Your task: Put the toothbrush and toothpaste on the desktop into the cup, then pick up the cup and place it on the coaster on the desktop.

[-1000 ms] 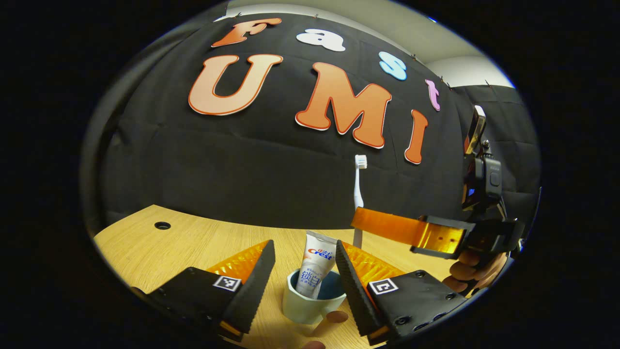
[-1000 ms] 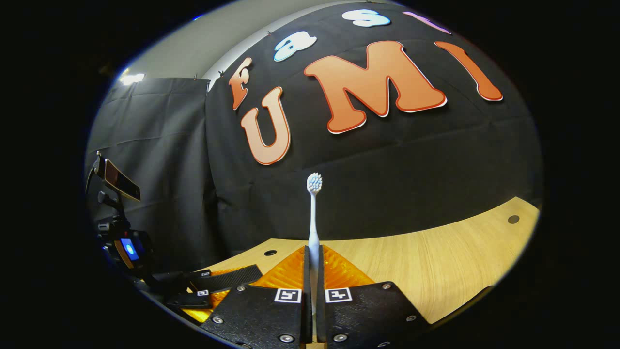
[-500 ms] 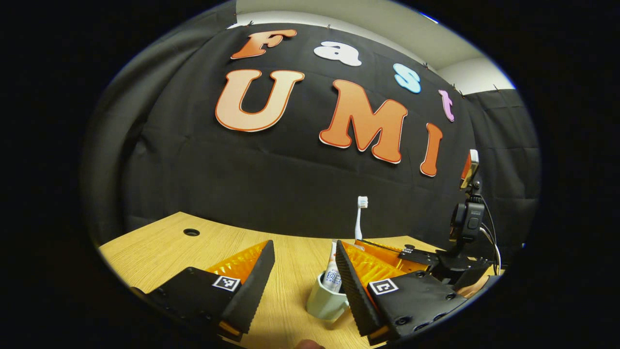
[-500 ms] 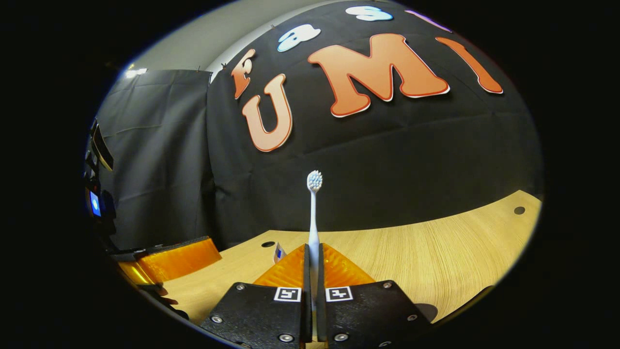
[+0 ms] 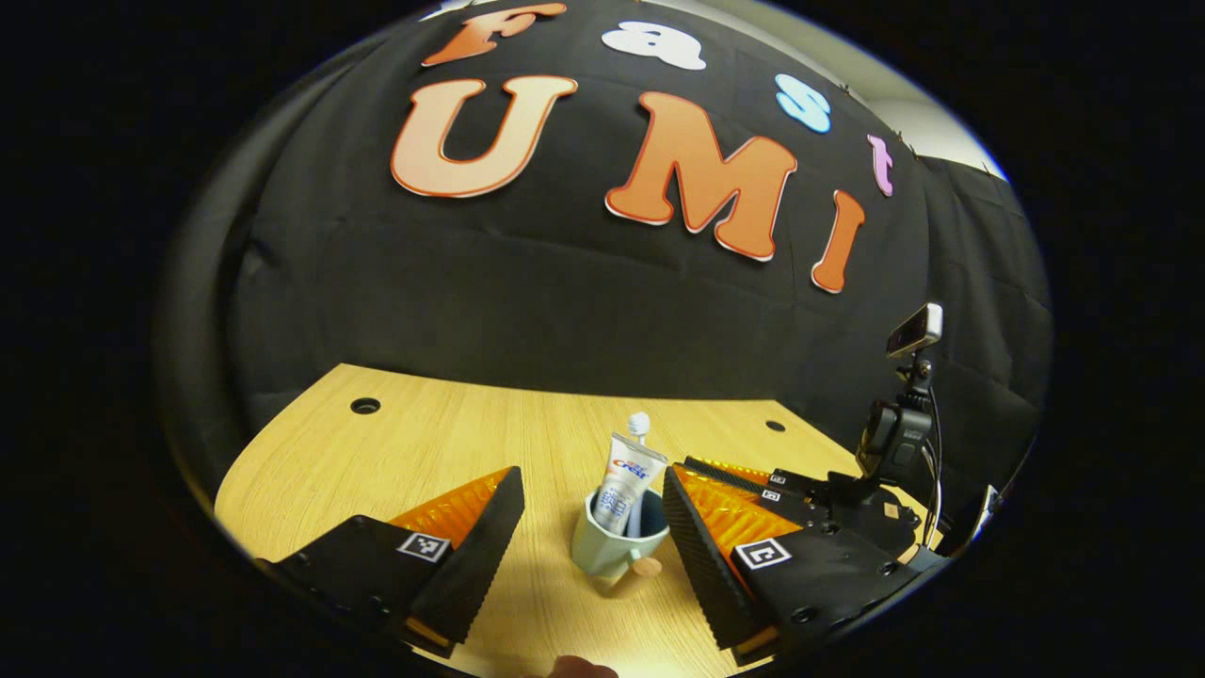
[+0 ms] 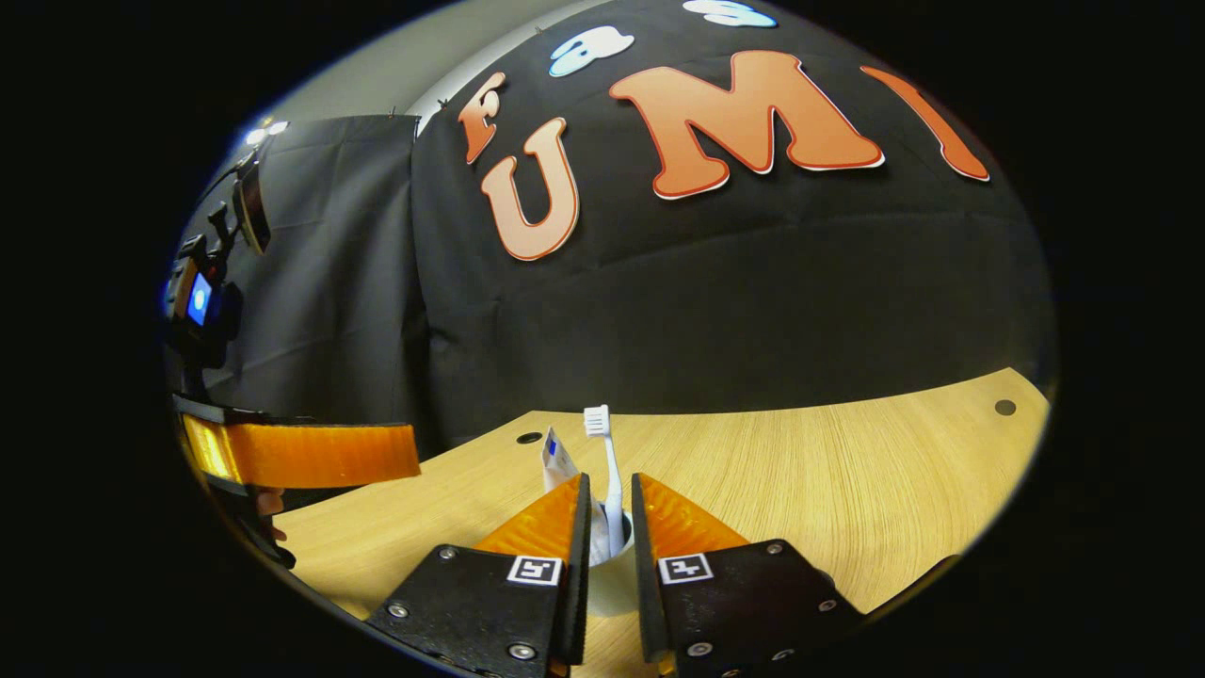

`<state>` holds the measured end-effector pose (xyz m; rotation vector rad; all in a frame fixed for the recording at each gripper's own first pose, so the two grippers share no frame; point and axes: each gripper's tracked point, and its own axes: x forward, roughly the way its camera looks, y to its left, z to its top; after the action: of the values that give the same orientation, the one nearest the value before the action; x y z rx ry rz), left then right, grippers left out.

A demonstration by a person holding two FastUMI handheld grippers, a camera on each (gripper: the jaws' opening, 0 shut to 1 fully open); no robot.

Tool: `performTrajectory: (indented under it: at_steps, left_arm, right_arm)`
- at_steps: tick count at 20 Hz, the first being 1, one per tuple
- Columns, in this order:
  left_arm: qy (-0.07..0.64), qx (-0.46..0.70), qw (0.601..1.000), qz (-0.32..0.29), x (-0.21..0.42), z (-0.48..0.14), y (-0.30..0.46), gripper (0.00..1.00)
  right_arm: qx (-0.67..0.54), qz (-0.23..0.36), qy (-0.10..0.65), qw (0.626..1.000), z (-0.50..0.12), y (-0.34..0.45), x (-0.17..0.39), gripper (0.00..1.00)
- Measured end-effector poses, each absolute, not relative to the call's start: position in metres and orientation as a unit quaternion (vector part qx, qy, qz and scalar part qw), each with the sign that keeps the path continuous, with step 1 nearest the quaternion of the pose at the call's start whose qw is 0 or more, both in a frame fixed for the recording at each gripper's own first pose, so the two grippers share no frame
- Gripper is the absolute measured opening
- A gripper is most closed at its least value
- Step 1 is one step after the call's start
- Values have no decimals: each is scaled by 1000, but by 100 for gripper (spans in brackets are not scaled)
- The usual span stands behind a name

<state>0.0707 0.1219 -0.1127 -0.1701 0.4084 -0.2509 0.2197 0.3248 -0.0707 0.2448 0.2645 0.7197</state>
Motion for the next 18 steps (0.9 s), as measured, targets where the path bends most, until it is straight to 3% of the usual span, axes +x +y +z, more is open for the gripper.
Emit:
performTrajectory:
  at_steps: [4,5,6,8,10,11,12,16,17,18]
  left_arm:
    - [329,-26,935,-132,48,-129,119,94]
    - [360,-8,924,-128,42,-136,120,94]
    - [381,12,916,-123,40,-139,119,90]
    - [420,25,897,-133,40,-149,103,94]
    - [457,30,876,-152,43,-178,93,94]
    - [476,34,864,-157,47,-192,95,100]
    - [495,32,855,-150,48,-199,94,94]
    - [557,48,819,-129,51,-224,99,95]
    - [571,56,809,-127,52,-232,101,100]
    - [581,65,802,-125,52,-238,103,95]
  right_arm:
    - [84,343,119,928,-54,283,204,37]
    - [80,347,122,927,-55,273,196,54]
    - [73,348,124,926,-56,263,188,53]
    - [50,344,120,930,-59,240,176,70]
    - [46,341,114,932,-59,217,164,78]
    - [56,342,112,931,-57,206,155,81]
    - [66,342,106,931,-55,199,147,83]
    - [63,333,96,936,-56,172,125,84]
    - [66,334,99,935,-56,167,120,84]
    - [78,337,101,933,-56,164,115,85]
